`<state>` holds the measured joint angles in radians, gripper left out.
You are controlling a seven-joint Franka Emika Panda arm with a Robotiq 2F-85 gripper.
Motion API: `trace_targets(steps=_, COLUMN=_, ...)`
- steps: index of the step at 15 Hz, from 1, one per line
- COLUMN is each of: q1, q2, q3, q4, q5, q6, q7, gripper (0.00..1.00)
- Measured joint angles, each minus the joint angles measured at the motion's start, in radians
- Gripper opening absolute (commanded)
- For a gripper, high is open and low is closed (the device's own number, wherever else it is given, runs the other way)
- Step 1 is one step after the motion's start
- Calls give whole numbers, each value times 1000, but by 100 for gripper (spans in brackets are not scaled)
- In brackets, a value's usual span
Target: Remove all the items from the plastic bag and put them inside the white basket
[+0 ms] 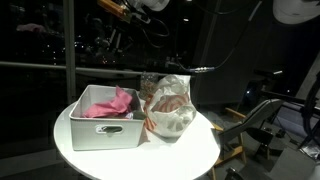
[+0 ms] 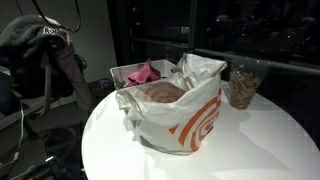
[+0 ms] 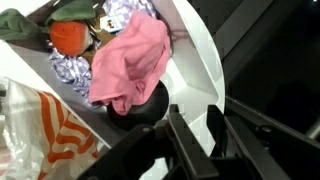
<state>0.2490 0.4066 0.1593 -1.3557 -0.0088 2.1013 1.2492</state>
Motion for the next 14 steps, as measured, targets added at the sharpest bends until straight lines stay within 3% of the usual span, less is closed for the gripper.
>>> trace_targets(steps=3, q1=-22, q2=-8, q3=0, q4=3, q5=116, q6=-31, q7=-53, gripper=90)
trace_targets(steps=5, q1=-46, q2=-36, q3=-6, q4=3, q5=180, q6=-83, q7=-56, gripper=100)
trace_targets(steps=8, q1=-87, q2=-111, q3=-31, q4=-12, q5=237, q6=-176, q7=-55, gripper=100)
trace_targets(steps=14, q1=-191, q2=-292, q3=-120, q4=-112, q5=236, q6=-401, q7=-69, gripper=100)
